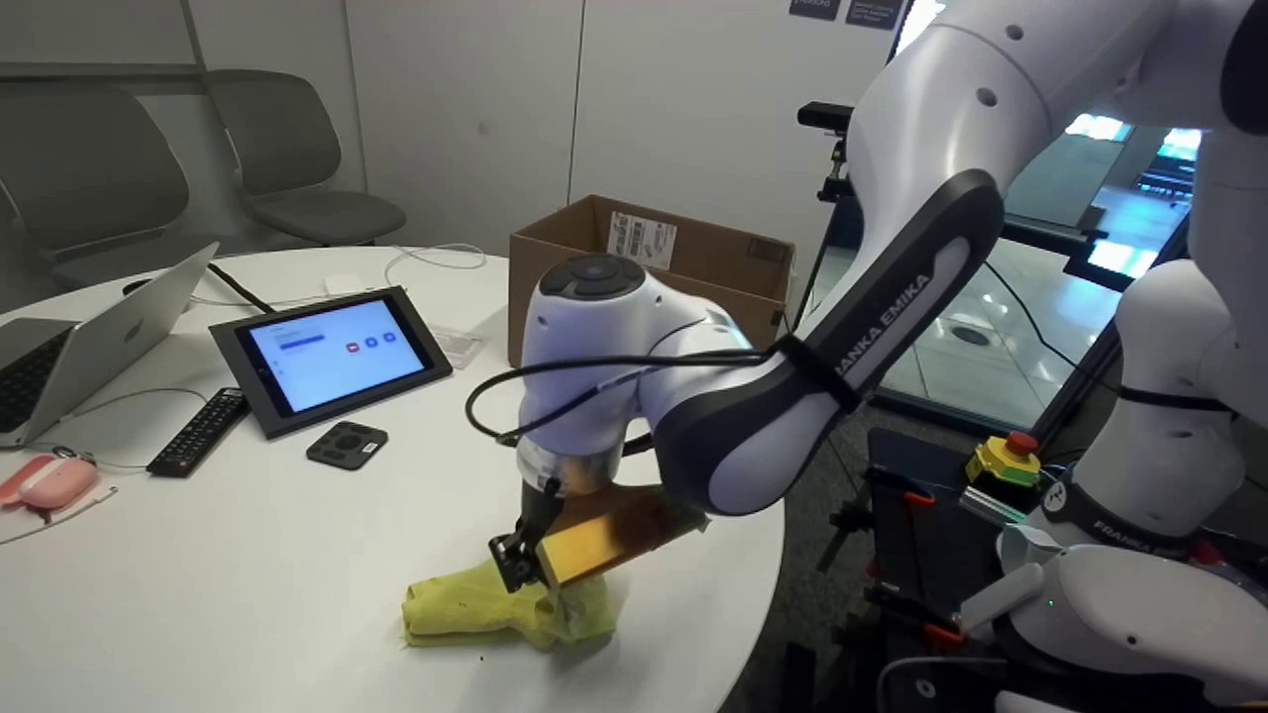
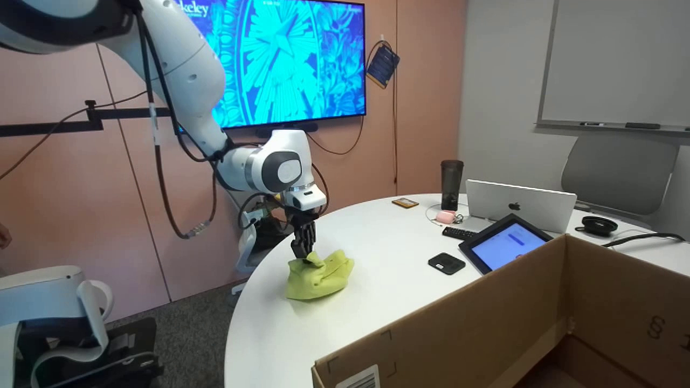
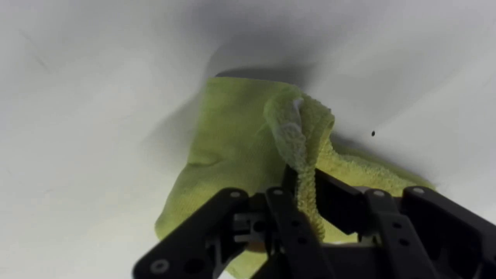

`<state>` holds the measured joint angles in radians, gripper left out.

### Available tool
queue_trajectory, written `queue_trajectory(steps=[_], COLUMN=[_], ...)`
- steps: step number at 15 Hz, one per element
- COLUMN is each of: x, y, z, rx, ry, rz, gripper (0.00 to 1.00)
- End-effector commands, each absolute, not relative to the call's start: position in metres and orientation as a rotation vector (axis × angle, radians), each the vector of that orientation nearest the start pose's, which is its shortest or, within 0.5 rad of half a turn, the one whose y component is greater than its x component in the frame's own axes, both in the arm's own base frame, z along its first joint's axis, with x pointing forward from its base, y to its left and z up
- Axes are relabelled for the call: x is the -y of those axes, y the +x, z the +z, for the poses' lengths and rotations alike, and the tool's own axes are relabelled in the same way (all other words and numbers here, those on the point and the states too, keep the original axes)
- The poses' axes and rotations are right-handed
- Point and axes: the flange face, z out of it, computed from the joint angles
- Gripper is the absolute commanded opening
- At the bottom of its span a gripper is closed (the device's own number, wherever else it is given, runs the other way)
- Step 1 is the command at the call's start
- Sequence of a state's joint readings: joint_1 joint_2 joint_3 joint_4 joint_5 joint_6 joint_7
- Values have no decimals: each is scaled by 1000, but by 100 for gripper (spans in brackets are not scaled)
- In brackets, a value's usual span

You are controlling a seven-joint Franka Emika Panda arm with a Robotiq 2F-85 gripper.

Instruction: Pick up the pen, put it on the lime towel, fold the towel, pick up the folded towel and put it in the box.

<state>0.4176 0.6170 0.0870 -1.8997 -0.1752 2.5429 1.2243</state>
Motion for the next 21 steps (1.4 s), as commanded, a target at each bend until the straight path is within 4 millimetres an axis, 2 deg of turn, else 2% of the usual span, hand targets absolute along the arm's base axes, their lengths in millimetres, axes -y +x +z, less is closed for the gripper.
queue_trajectory(steps=[1, 5, 6, 7, 8, 10, 13, 18, 21], x=[-335, -340, -338, -336, -333, -323, -311, -284, -271], y=[577, 592, 595, 597, 599, 600, 596, 579, 565], z=[152, 133, 127, 123, 117, 108, 99, 87, 75], rx=[-764, -733, -740, -743, -753, -783, -836, -939, -987], ry=[-3081, -3131, -3139, -3145, -3150, -3152, -3149, -3144, -3162], rz=[-48, -14, -4, 10, 18, 48, 74, 151, 198], gripper=[4, 5, 13, 15, 39, 40, 63, 100, 100])
